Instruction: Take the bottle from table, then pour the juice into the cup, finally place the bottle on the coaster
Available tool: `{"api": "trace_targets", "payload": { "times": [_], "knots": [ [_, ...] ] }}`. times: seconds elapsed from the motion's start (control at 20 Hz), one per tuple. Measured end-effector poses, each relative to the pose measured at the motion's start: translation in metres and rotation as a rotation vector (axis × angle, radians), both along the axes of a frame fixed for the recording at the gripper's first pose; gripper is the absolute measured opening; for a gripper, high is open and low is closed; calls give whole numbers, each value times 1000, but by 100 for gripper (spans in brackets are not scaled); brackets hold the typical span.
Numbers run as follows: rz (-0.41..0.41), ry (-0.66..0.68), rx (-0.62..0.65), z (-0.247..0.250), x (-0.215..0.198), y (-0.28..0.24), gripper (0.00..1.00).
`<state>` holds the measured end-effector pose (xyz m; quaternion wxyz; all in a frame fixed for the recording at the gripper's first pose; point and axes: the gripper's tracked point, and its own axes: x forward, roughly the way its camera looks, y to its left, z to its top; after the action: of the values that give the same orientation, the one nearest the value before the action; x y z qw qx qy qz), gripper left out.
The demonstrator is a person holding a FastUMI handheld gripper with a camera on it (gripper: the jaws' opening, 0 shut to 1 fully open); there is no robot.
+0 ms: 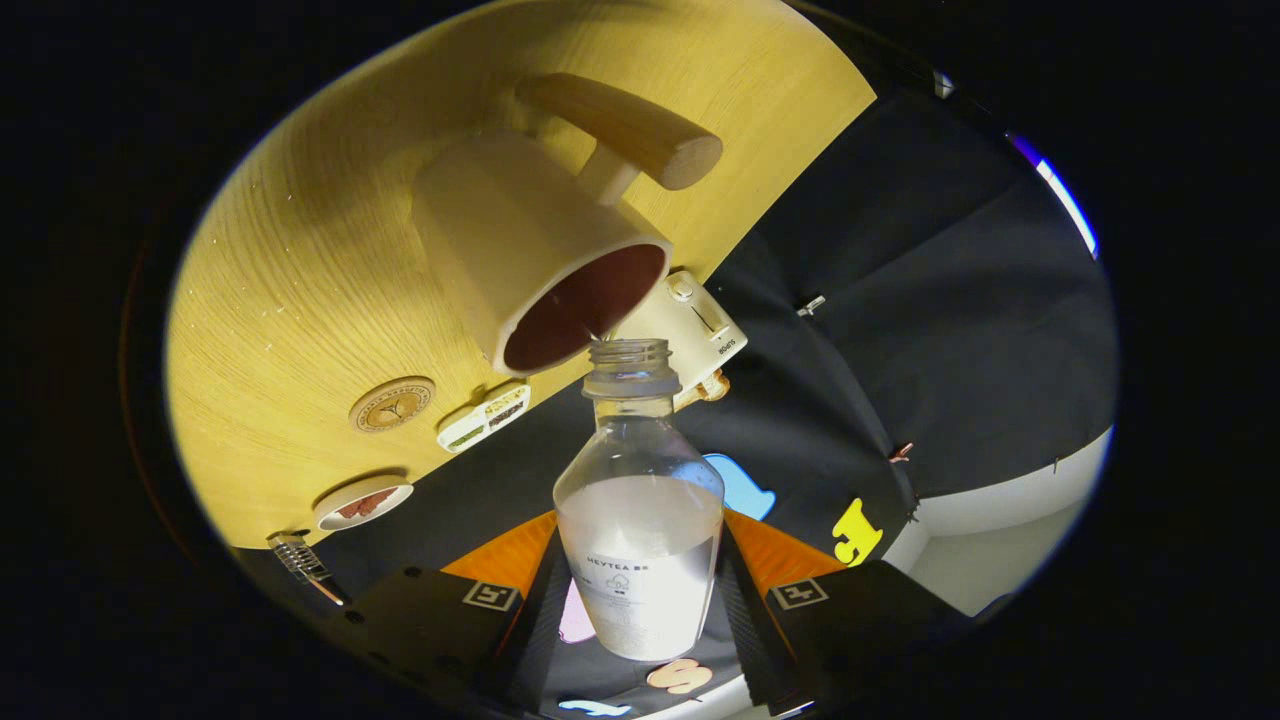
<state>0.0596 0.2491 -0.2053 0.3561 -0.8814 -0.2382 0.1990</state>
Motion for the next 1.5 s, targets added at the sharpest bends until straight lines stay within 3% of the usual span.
{"api": "trace_targets", "payload": {
  "times": [1.5],
  "knots": [
    [30,5,-19,1,20,1,76]
  ]
}}
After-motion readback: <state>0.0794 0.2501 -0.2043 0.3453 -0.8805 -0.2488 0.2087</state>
